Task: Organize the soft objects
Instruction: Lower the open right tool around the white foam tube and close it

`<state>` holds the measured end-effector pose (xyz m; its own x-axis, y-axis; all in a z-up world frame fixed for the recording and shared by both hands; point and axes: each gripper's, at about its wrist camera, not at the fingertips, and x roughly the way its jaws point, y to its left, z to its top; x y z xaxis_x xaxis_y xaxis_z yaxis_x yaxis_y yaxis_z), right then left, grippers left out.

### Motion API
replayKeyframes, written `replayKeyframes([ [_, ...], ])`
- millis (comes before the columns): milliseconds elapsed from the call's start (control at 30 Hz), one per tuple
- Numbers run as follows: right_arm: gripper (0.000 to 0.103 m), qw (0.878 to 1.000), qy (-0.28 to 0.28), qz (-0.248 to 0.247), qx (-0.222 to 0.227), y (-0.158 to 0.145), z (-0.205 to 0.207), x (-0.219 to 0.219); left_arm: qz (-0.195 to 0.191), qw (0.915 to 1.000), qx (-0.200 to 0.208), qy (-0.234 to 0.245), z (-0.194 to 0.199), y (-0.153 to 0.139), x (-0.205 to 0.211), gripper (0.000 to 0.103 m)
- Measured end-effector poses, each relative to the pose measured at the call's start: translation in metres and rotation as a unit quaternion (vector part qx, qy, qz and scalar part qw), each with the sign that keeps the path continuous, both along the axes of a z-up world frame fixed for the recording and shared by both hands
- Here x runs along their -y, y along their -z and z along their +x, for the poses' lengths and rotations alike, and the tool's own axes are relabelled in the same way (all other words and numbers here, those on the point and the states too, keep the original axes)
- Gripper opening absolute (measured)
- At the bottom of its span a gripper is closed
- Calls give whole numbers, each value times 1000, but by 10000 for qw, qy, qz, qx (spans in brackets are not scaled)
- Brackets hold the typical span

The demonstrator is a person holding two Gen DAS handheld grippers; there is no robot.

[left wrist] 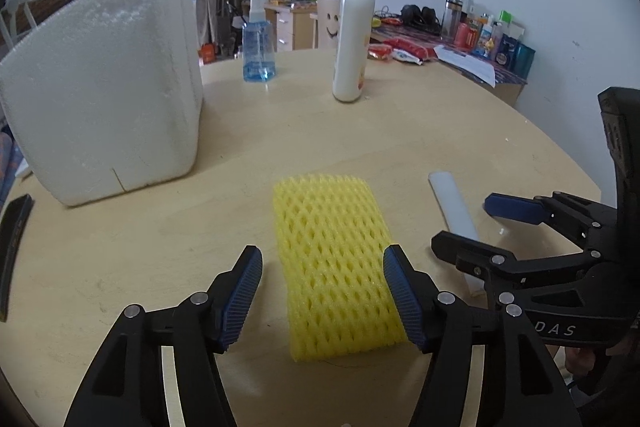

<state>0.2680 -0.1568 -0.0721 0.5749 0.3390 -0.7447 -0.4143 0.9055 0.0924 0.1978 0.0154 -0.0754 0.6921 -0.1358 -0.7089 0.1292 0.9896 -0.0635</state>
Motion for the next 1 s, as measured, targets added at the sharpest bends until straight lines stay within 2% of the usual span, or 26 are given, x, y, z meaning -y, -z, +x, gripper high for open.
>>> replayKeyframes([
  [167, 64, 9999, 23, -162, 19, -1, -2, -2, 43, 9999, -93, 47, 1, 2, 3, 64],
  [300, 45, 9995, -26, -324, 25, -2, -5, -5, 50, 9999, -117, 17, 1, 2, 3, 65],
  [433, 32, 9989, -124, -461, 10, -3, -9, -10, 100, 9999, -108, 32, 1, 1, 4, 65],
  [767, 32, 9989, -215, -417, 5, -2, -5, -14, 134, 9998, -126, 42, 0, 2, 4, 69],
  [1000, 20, 9995, -278, -151, -42, -10, -5, 1, 144, 9998, -105, 52, -1, 2, 5, 69],
])
